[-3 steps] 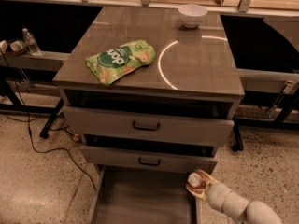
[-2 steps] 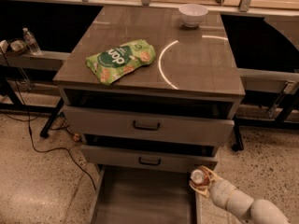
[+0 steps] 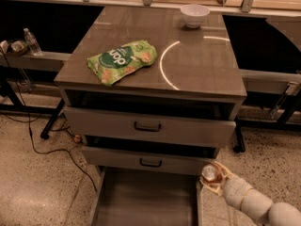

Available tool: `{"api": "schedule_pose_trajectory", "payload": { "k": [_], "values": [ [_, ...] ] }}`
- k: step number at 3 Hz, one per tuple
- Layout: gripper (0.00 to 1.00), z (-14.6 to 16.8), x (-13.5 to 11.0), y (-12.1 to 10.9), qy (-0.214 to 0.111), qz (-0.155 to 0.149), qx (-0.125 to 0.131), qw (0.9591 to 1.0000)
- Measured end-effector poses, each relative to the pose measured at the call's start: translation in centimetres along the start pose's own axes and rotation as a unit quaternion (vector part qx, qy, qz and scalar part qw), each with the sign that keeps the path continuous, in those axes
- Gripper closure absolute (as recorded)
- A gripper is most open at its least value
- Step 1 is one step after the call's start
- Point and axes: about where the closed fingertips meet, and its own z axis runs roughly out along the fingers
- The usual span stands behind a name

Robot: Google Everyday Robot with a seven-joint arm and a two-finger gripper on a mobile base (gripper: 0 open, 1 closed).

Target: Pick coke can from bottom drawer and place on counter

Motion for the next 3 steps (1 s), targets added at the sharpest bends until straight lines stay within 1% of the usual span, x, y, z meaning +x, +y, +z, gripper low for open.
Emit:
{"api": "schedule_pose_trajectory", "payload": {
  "k": [1,2,3],
  "values": [
    [1.0,-4.2,-5.6,-4.3,-0.009,-0.017,0.039,0.9991],
    [1.0,-9.0,-13.0,-8.3,-0.03,-0.05,0.079,0.9952],
    [1.0,-9.2,-14.3,-9.0,-0.033,-0.061,0.077,0.9946]
  ]
}}
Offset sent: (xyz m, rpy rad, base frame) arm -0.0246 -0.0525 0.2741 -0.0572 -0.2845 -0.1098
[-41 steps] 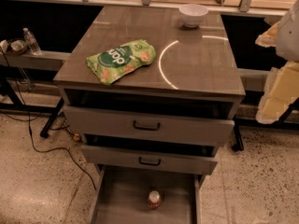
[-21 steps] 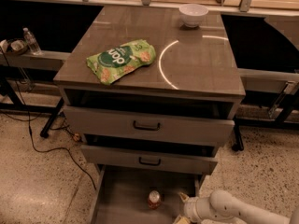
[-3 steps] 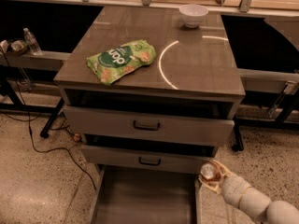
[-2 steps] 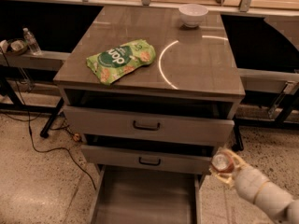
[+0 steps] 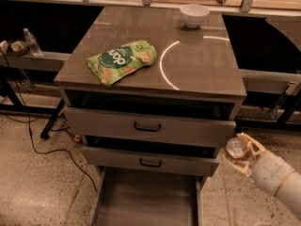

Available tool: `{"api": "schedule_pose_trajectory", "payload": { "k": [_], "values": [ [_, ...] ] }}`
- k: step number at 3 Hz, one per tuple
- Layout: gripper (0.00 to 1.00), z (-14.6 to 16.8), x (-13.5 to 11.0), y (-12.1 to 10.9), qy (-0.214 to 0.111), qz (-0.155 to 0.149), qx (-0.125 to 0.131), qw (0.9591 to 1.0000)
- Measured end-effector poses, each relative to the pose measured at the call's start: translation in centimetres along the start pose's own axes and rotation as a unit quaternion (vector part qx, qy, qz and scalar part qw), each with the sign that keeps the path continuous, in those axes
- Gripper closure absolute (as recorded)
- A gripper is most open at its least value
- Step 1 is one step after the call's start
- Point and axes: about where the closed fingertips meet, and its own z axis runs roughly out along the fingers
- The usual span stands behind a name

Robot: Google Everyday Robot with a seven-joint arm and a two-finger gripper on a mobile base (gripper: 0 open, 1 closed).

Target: Pick coke can from bottom drawer and place on counter

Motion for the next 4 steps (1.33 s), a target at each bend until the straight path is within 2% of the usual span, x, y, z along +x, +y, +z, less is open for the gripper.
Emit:
{"api": "schedule_pose_trajectory", "payload": {
  "k": [1,2,3,4],
  "values": [
    [1.0,-0.3,-3.9,-4.7,-0.009,-0.021,0.005,0.9997],
    [1.0,-0.1,-7.9,-9.8,-0.014,-0.029,0.003,0.9995],
    [1.0,0.0,-7.9,-9.6,-0.014,-0.029,0.002,0.9995],
    [1.0,-1.3,-10.6,-12.0,-0.006,-0.051,0.014,0.9986]
  ]
}}
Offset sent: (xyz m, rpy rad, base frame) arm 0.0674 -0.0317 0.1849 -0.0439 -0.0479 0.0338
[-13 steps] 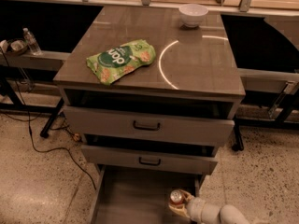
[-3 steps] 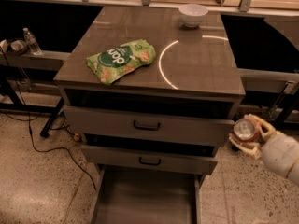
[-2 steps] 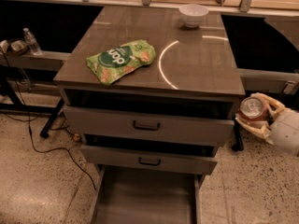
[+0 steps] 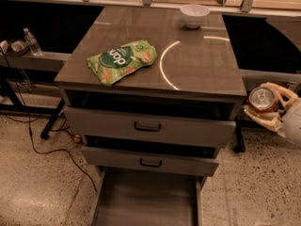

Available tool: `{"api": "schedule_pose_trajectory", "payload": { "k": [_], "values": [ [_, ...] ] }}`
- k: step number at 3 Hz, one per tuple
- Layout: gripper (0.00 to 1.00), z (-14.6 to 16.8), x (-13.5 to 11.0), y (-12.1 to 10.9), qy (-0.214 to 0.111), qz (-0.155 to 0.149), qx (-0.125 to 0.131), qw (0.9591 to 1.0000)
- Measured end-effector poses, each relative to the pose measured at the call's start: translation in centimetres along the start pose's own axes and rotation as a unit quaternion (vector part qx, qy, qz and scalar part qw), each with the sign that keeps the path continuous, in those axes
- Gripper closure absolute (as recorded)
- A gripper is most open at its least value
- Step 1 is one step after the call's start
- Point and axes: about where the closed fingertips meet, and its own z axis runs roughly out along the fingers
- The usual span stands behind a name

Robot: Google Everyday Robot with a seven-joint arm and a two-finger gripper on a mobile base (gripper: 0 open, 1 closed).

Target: Pick coke can from bottom drawer and place on counter

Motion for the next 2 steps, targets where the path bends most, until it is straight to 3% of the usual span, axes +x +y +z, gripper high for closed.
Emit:
{"api": "schedule_pose_trajectory", "payload": {
  "k": [1,2],
  "values": [
    [1.0,-1.3,-6.3,-4.2,0.006,-0.054,0.0,0.9985],
    [1.0,0.2,-9.9,-5.3,-0.003,-0.072,-0.025,0.9971]
  ]
}}
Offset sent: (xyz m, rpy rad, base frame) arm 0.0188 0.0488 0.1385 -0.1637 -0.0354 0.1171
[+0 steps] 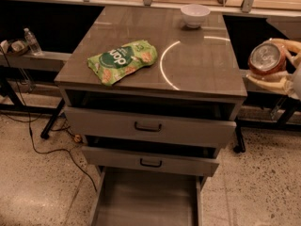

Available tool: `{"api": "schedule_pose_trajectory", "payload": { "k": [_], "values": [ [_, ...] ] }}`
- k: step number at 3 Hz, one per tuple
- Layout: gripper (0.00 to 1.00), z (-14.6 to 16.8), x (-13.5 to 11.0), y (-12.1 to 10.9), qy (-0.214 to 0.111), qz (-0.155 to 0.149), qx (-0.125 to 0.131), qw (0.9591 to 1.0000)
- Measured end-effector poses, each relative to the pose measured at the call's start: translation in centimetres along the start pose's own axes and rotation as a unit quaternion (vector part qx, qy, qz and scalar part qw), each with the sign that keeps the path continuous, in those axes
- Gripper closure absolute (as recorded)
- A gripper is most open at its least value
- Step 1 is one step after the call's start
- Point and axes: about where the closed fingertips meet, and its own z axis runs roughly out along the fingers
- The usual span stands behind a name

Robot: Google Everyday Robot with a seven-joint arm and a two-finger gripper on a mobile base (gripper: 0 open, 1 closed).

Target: Pick coke can from bottom drawer and place on counter

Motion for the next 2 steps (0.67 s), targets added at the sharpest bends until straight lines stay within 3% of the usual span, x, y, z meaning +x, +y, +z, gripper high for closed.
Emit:
{"api": "schedule_pose_trajectory", "payload": {
  "k": [1,2],
  "values": [
    [1.0,0.0,0.0,0.0,0.0,0.0,0.0,1.0],
    [1.0,2.0,-0.1,-0.4,-0.011,0.034,-0.004,0.9994]
  ]
}}
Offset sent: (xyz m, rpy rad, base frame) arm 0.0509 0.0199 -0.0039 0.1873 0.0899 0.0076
